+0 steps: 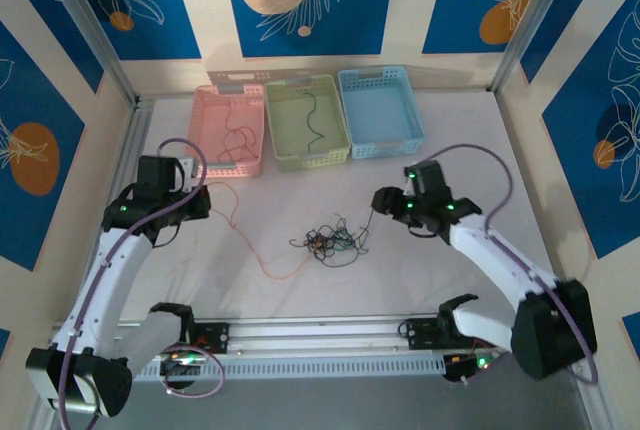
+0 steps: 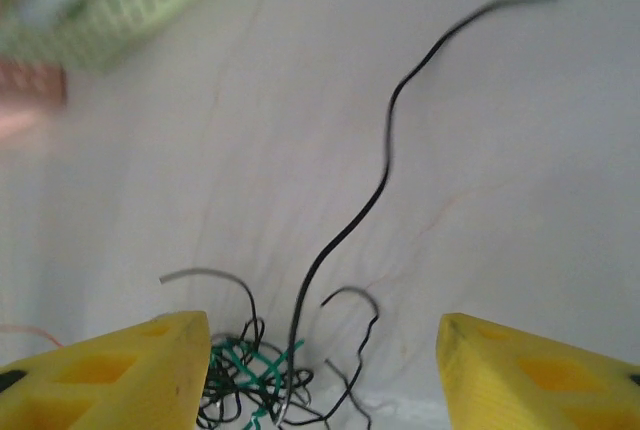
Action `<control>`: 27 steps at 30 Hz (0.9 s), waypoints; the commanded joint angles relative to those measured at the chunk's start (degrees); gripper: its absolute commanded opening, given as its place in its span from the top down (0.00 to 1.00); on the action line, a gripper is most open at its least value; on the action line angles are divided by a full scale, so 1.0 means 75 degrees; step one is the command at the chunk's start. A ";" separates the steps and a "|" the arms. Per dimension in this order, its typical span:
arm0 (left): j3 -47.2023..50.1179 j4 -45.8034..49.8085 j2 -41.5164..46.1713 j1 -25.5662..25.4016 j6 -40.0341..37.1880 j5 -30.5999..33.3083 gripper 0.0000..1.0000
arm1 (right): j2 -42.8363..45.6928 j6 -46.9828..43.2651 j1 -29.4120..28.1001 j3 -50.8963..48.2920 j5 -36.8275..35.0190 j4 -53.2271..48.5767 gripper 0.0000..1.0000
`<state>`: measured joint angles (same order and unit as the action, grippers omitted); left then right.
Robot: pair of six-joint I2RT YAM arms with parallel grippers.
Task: Untangle the cables
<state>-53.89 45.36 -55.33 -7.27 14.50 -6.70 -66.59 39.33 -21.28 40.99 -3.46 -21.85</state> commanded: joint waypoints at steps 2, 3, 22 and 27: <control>0.0084 -0.0119 0.0002 -0.0056 -0.0138 0.0122 0.98 | -0.0971 0.0138 -0.0579 0.0427 -0.0237 0.0114 0.43; 0.0084 -0.0119 -0.0010 -0.0052 -0.0151 0.0120 0.97 | -0.1178 0.0185 -0.0619 0.0396 -0.0210 0.0298 0.45; -0.0559 0.0010 -0.0054 -0.0064 -0.0198 -0.0075 0.35 | -0.1769 0.0350 -0.0158 -0.0062 0.0525 0.1153 1.00; -0.0880 0.0043 0.0059 -0.0860 -0.0086 -0.0510 0.35 | -0.1575 0.0436 0.0102 -0.0388 0.0816 0.1476 1.00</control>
<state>-58.26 45.34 -56.18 -10.28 13.23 -7.20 -80.03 41.60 -21.19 39.18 -0.32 -13.13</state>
